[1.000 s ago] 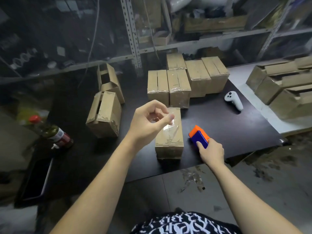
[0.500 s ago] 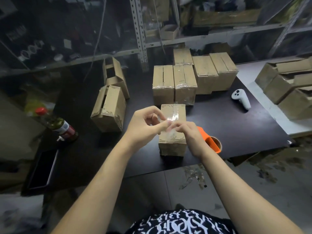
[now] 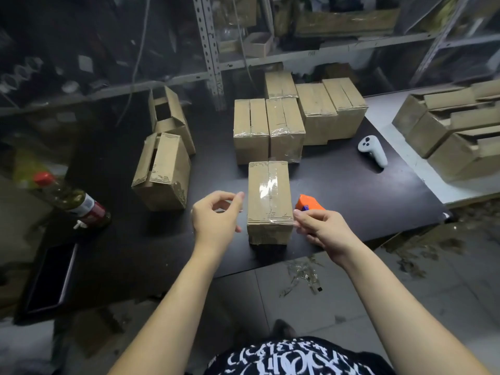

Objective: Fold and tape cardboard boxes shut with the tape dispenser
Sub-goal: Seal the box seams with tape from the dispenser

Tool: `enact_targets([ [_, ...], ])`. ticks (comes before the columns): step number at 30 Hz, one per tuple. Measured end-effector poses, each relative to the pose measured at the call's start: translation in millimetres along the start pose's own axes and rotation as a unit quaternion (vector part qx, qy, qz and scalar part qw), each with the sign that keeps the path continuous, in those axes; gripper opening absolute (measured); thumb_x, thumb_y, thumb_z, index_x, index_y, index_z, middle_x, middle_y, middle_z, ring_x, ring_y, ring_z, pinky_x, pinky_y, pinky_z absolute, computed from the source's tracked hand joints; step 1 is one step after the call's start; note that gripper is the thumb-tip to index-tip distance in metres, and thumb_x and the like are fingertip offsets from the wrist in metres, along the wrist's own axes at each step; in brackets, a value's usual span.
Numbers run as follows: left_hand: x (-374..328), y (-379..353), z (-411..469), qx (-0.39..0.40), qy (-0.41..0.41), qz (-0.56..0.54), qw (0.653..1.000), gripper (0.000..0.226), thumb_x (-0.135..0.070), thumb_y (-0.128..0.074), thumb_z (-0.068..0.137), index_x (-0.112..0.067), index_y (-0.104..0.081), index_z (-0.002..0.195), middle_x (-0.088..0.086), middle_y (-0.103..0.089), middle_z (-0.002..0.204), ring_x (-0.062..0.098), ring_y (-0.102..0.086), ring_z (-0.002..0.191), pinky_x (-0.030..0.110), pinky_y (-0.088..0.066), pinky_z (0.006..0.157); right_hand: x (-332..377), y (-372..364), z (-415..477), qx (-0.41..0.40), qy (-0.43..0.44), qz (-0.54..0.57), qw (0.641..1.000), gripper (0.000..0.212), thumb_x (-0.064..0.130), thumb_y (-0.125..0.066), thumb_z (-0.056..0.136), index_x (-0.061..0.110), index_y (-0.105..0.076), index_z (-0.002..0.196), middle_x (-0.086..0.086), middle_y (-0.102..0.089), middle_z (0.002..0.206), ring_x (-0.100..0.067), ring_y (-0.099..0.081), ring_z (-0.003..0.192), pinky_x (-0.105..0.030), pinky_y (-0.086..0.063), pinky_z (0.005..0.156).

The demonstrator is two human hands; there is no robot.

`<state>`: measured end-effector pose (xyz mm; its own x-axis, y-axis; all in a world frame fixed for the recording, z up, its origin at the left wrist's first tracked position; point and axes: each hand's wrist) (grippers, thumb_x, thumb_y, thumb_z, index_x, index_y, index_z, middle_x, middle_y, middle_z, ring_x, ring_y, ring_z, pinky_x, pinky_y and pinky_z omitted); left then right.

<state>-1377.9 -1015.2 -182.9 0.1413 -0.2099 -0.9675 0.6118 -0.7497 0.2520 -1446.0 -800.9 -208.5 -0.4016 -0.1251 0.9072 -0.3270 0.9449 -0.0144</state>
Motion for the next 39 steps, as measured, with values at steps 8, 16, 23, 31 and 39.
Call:
enact_targets([
  [8,33,-20,-18,-0.029,0.093,-0.003,0.995,0.016,-0.02,-0.077,0.09,-0.011,-0.076,0.077,0.012,-0.072,0.07,0.015,-0.056,0.038,0.022,-0.046,0.045,-14,15,4,-0.056,0.02,-0.1,0.993,0.028,0.033,-0.073,0.095,0.012,-0.075,0.077,0.001,-0.072,0.072,-0.005,-0.063,0.059,-0.016,-0.04,0.053],
  [16,50,-24,-14,-0.054,0.114,0.007,0.992,0.019,-0.025,-0.079,0.087,-0.019,-0.075,0.07,-0.003,-0.07,0.06,0.017,-0.058,0.046,0.045,-0.061,0.061,-16,14,25,-0.12,0.017,-0.255,0.959,0.035,0.05,-0.074,0.089,0.025,-0.077,0.064,0.0,-0.069,0.067,-0.018,-0.056,0.07,-0.028,-0.038,0.06],
  [23,58,-22,-7,-0.061,0.127,0.006,0.99,0.022,-0.027,-0.081,0.086,-0.021,-0.074,0.066,-0.002,-0.07,0.06,0.016,-0.057,0.051,0.047,-0.059,0.065,-16,12,38,-0.112,-0.008,-0.281,0.953,0.029,0.055,-0.077,0.084,0.03,-0.081,0.069,-0.002,-0.075,0.077,-0.029,-0.068,0.092,-0.043,-0.056,0.082],
  [31,65,-26,-4,-0.046,0.162,0.009,0.986,0.02,-0.027,-0.081,0.085,-0.018,-0.075,0.068,-0.002,-0.071,0.061,0.014,-0.056,0.049,0.03,-0.052,0.059,-19,10,36,-0.092,-0.043,-0.192,0.976,0.028,0.041,-0.082,0.085,0.016,-0.081,0.072,-0.001,-0.068,0.074,-0.018,-0.055,0.076,-0.031,-0.041,0.068],
  [39,68,-25,-3,-0.022,0.249,-0.061,0.966,0.018,-0.02,-0.079,0.088,-0.005,-0.077,0.078,0.003,-0.074,0.067,0.011,-0.054,0.048,0.022,-0.043,0.046,-25,11,31,-0.018,-0.067,-0.133,0.989,0.028,0.05,-0.072,0.091,0.022,-0.081,0.091,0.005,-0.063,0.077,-0.015,-0.055,0.078,-0.025,-0.043,0.067],
])
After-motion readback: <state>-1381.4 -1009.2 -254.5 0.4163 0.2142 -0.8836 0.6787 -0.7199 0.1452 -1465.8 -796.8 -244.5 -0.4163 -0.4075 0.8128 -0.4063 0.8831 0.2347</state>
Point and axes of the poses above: each hand's wrist, its own z-axis towards the middle knuckle, its own y-axis out of the back of the hand, x = y × z
